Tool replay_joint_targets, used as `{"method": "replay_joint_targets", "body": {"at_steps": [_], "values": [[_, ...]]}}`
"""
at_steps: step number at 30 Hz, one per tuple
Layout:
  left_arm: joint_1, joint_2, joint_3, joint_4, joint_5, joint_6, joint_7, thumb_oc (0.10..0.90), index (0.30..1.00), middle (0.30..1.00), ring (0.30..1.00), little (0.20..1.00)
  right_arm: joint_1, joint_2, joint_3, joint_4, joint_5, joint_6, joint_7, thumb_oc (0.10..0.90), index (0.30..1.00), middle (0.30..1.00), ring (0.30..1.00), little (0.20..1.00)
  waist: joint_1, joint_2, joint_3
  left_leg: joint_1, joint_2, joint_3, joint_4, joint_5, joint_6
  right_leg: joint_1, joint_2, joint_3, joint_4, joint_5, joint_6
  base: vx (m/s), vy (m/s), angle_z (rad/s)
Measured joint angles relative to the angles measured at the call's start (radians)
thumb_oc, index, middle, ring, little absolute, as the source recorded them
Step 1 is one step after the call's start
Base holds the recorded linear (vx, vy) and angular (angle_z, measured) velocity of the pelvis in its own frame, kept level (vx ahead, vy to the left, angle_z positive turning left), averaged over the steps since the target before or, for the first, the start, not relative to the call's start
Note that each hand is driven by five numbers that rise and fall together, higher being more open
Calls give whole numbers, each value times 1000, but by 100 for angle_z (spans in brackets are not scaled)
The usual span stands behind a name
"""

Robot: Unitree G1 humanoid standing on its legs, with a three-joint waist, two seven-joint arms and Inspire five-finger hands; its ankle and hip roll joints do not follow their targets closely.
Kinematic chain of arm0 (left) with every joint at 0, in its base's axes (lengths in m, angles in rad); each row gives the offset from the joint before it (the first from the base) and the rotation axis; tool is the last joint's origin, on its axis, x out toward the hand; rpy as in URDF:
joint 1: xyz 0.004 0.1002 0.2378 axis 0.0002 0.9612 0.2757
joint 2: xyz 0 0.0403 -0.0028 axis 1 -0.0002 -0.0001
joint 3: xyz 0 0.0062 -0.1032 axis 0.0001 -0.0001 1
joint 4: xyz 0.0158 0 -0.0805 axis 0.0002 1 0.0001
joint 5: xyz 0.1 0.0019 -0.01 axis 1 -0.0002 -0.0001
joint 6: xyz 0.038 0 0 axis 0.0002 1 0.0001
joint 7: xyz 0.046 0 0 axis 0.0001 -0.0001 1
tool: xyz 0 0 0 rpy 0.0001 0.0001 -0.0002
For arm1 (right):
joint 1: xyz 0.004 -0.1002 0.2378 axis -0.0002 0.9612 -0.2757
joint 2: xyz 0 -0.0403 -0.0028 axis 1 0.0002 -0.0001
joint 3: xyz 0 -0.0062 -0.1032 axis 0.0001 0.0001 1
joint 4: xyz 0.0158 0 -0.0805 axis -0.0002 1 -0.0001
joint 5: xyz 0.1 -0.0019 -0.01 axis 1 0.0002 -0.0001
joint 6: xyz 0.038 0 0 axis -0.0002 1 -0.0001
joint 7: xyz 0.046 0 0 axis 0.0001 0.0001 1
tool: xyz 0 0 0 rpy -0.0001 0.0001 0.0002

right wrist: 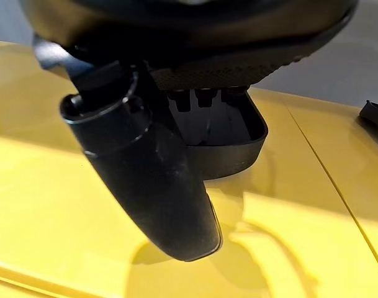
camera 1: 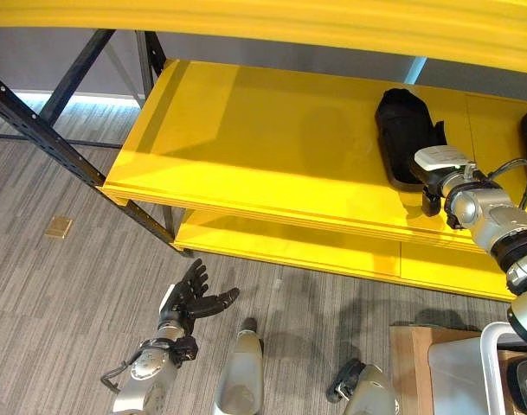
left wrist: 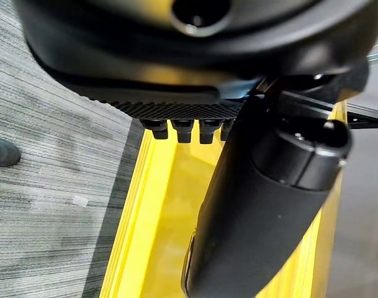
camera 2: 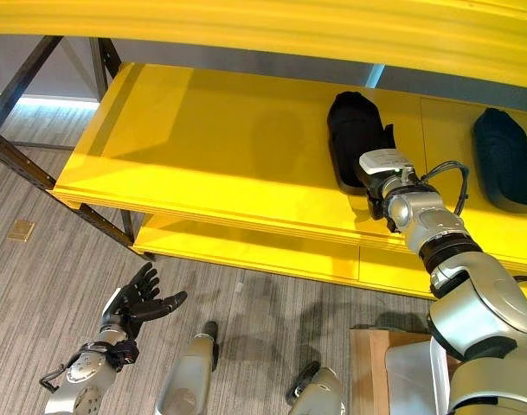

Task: Move parts from the plastic box to the shelf.

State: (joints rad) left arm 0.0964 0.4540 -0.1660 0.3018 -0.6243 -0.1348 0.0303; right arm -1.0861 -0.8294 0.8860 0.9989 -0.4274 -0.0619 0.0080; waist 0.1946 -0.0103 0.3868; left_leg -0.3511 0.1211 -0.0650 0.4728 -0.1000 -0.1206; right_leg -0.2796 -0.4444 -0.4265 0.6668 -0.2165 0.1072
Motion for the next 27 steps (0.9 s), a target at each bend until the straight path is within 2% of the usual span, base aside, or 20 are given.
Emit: {"method": "replay_joint_targets", "body": {"at_steps": [17, 27], "values": [[-1, 0, 0, 0, 0, 0, 0, 900, 1000, 1000, 1000, 1000, 4, 2, -10, -1, 18, 5, 17, 900, 1000, 1000, 1000, 1000, 0, -3, 2, -15, 2, -3, 12, 0, 0, -11, 2, 2, 3, 3, -4, 0, 0, 0], [-4, 0, 1, 0, 0, 0, 0, 900, 1000, 1000, 1000, 1000, 3, 11, -12, -14, 37, 25, 36, 900, 1000, 1000, 1000, 1000, 1, -15, 8, -15, 2, -3, 14, 0, 0, -11, 3, 2, 3, 3, -5, 0, 0, 0]]}}
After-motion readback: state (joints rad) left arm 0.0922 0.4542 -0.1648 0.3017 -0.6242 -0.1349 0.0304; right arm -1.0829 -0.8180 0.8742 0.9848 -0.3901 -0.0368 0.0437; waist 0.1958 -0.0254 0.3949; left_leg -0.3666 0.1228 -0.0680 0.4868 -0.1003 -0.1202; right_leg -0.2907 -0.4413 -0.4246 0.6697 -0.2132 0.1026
